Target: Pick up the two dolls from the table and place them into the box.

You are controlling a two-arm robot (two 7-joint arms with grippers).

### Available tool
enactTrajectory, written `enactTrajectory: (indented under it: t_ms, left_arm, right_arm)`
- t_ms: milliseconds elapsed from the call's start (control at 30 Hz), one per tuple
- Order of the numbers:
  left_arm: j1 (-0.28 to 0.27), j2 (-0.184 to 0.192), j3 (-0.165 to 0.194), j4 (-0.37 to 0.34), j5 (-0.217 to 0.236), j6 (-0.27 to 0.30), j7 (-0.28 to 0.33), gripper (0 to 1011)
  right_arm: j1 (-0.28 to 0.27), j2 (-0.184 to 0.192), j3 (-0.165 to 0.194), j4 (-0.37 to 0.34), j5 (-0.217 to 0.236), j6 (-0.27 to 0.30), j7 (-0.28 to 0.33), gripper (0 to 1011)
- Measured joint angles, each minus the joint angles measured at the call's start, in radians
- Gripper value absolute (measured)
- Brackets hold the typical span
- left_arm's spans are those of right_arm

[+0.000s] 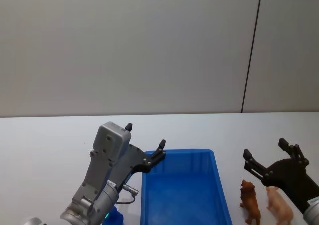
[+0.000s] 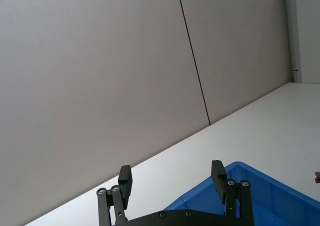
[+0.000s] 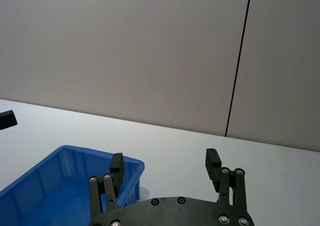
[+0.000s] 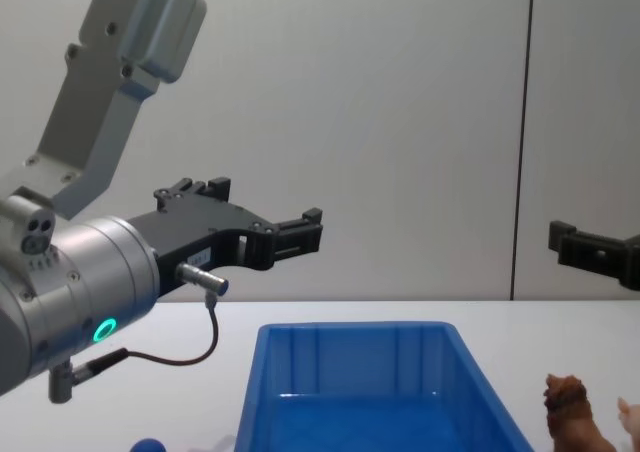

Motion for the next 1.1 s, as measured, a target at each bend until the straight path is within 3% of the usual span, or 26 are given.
enactTrajectory:
  t_ms: [1100]
  left_arm:
    - [0.0,0.0,0.0,0.0,0.0,0.0,0.0,1001]
  right_arm:
    - [0.0,0.0,0.0,0.0,0.0,0.0,0.0,1001]
